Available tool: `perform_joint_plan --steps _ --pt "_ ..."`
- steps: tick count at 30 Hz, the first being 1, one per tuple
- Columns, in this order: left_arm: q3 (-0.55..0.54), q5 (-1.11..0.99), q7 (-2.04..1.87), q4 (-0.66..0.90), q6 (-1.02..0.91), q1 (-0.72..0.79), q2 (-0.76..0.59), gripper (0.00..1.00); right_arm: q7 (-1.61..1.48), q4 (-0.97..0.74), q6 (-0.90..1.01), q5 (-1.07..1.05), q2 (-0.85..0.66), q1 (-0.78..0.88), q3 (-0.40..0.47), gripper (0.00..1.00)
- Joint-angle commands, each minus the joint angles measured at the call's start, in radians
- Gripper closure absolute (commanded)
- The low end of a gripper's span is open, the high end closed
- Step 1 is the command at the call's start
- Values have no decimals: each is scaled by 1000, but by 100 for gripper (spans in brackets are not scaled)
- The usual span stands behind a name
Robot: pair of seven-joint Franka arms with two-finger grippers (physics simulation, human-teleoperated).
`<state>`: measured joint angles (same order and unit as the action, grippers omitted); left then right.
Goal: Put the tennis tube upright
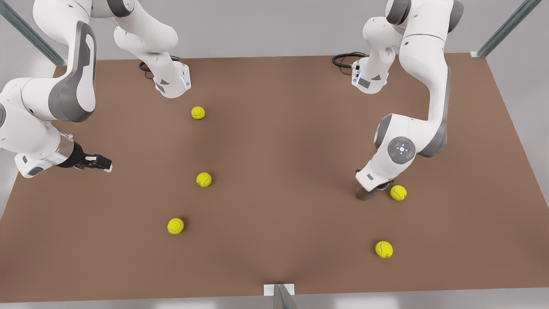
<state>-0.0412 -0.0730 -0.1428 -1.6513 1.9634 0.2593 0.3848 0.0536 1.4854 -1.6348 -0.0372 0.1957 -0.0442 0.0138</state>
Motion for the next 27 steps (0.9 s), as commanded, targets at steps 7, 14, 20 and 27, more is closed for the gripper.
perform_joint_plan --steps 7,14,20,27 --pt "0 32 -100 -1 -1 0 -1 79 -1 -2 1 -1 -2 0 0 0" --pt "0 50 -81 1 -9 0 -4 58 -1 -2 -2 -1 4 3 0 0" --pt "0 39 -83 1 -12 5 -4 0 -1 0 -2 -1 4 1 0 0" --pt "-3 39 -81 2 -66 5 -21 0 -1 0 -2 0 4 1 0 0"
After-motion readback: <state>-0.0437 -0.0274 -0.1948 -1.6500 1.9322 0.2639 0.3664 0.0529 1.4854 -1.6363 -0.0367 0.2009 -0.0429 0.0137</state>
